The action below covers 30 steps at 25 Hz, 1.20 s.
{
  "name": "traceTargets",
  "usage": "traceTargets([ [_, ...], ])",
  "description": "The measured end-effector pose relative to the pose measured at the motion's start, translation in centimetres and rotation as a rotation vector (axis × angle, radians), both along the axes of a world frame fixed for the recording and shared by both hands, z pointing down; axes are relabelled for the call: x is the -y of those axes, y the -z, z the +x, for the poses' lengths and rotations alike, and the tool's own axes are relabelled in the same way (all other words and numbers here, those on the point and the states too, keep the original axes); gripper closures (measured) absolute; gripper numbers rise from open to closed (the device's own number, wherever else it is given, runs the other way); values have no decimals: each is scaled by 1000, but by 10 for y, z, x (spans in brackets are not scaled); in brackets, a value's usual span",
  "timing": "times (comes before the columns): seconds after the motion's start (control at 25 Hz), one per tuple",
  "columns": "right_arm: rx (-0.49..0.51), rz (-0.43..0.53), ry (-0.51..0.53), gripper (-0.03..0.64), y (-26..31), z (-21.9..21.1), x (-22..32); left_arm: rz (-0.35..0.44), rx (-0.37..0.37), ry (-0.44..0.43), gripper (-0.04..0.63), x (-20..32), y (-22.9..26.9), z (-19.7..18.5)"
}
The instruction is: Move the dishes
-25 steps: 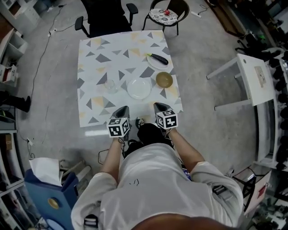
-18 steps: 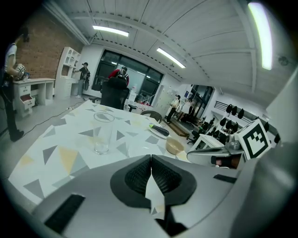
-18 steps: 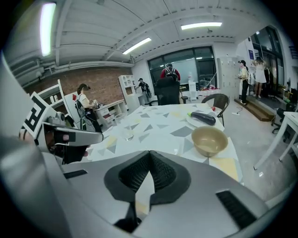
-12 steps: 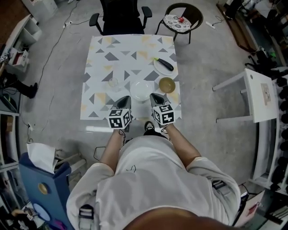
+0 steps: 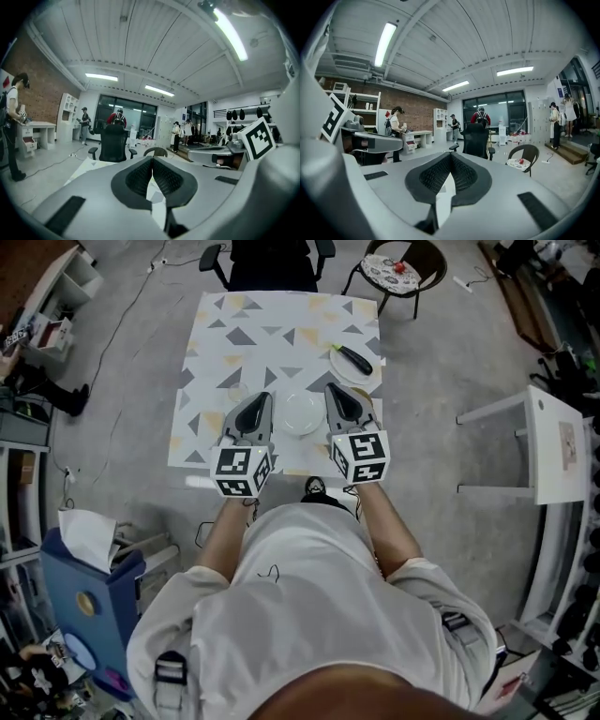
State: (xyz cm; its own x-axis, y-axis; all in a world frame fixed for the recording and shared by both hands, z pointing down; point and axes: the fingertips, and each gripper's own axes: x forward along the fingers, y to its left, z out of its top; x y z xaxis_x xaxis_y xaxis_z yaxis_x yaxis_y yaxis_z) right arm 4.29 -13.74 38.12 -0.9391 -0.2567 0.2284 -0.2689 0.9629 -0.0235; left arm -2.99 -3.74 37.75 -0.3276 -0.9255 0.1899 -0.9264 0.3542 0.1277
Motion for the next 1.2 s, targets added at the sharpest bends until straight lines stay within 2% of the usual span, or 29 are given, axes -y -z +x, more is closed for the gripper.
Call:
traceTargets([
  [0.12,28,11,0,620,16,2,2,16,65,28,575,-2,22,-2],
  [0.24,30,47,-3,620,24,5,3,12,95,49,575,-6,30,-2],
  [0.36,21,80,-11,620,26,11,2,11,83,49,575,-8,30,3],
  [0.64,0,87,-18,620,25,18,-3,15,76,20,575,-6,28,13],
  [1.2,-18,127,-38,620,27,21,-1,18,71,15,575,-3,25,11],
])
